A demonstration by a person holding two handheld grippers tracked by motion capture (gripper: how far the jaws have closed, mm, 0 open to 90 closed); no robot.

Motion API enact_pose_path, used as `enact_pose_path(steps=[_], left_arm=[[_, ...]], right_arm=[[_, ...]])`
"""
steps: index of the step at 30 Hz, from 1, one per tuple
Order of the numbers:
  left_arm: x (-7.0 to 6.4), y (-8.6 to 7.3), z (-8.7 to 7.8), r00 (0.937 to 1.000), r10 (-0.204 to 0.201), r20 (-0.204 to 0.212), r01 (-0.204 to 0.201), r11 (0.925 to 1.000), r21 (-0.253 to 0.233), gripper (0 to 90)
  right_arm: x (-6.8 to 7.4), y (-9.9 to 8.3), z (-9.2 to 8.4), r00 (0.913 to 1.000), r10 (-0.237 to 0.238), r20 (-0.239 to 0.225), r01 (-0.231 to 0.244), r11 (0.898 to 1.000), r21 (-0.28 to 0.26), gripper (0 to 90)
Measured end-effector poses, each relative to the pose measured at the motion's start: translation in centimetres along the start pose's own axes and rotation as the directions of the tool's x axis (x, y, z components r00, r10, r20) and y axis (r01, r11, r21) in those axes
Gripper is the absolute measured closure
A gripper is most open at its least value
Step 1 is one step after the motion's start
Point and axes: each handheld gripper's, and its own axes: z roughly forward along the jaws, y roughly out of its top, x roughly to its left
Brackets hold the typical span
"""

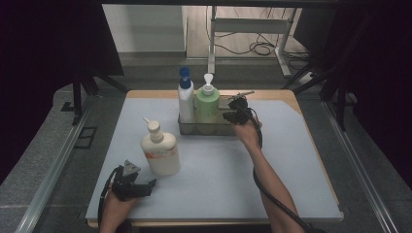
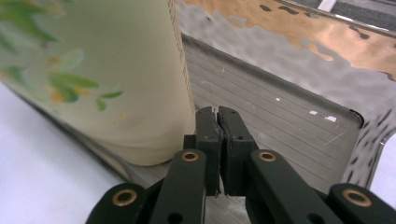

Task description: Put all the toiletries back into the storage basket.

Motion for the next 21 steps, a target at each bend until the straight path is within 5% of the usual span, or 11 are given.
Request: enact_pose_path(steps=[7,21], left_arm=[[0.0,0.0,0.0,1.0,0.0,0.0,0.0,1.0,0.0,12.3],[0.0,0.0,0.0,1.0,0.0,0.001,0.0,1.0,0.001,12.2]], right_arm=[[0.0,0.4,1.1,0.9993,0.037,-0.011,-0.036,0.999,0.011,88.2],[0.5,0.6,1.7,0.9987,0.029,-0.042,-0.028,0.999,0.024,88.4]])
